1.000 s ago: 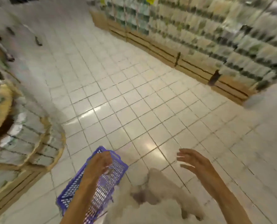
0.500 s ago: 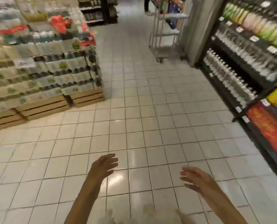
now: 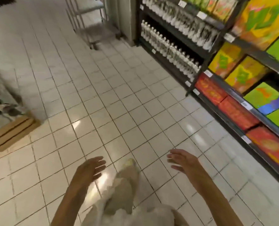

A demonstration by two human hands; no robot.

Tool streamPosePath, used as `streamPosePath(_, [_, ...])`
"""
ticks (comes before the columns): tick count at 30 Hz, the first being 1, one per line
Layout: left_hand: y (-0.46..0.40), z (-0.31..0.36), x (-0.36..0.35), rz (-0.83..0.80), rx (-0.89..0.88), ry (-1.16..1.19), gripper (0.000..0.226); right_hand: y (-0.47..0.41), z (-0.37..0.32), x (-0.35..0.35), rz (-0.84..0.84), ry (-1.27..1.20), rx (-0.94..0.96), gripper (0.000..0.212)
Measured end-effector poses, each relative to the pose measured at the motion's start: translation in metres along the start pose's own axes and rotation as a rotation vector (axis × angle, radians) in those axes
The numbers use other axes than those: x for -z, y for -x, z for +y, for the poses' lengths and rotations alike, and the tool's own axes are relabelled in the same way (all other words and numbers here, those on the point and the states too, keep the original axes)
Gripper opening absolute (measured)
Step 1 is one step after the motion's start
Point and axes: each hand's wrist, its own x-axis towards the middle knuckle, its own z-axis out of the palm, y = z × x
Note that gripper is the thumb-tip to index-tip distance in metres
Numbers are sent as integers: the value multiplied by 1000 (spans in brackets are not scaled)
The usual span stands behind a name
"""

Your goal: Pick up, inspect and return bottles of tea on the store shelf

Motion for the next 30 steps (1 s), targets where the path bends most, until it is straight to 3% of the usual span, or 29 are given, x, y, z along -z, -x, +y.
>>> streamPosePath(5, [-109,111,-38,-125,-65,-113,32,-77,-55,-11,95,-122,-41,16])
streamPosePath(14, [-269,260,-175,-432,101,-238,25,-217,-138,31,311,-292,-179,19])
streamPosePath(18, [-353,316,-210,-394,127,-209,25,-320,-209,48,263,-226,-170,18])
streamPosePath(26, [-488,442,-227,-148,99,-54,28,-517,-392,60,37,-56,-113,16])
streamPosePath(30, [-566,498,-241,-99,123,-47,27,-603,-453,62,32,-56,-106,15])
